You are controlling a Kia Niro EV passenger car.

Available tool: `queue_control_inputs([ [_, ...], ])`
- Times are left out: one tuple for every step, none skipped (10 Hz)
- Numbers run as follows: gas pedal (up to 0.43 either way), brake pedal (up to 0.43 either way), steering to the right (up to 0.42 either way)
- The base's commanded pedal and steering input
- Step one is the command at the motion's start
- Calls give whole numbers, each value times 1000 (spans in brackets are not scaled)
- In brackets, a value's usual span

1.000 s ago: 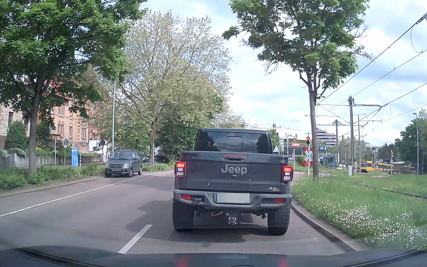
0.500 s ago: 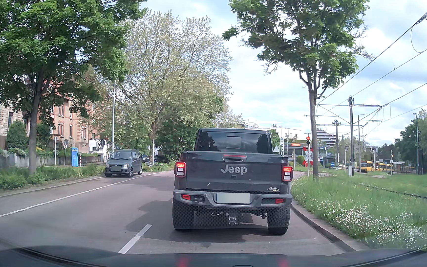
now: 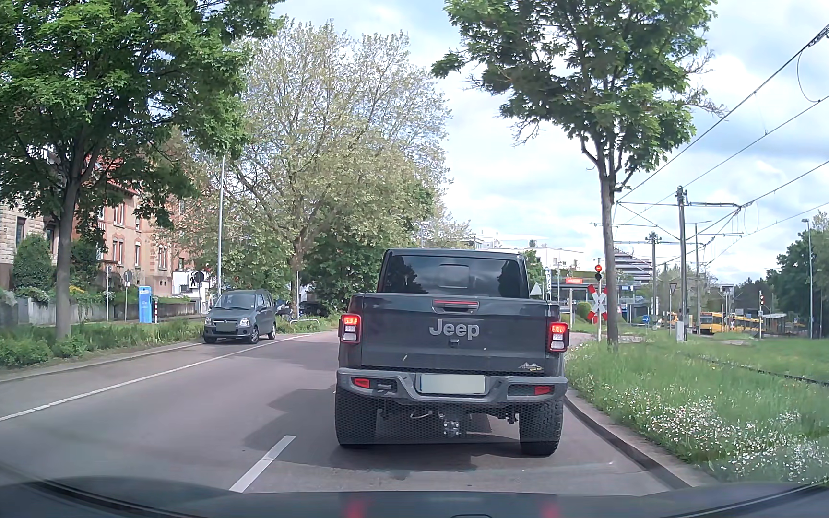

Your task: Follow the waypoints while adhering to traffic rules and regulations

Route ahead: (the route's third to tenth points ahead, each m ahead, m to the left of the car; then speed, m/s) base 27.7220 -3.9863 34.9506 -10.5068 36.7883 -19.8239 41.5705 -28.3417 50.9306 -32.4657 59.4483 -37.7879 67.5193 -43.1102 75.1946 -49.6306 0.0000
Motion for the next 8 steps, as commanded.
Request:
queue_control_inputs([
  [0,0,-11],
  [0,0,-12],
  [0,0,-12],
  [0,0,-12],
  [0,0,-12],
  [0,0,-12],
  [0,0,-12],
  [0,0,-12],
])
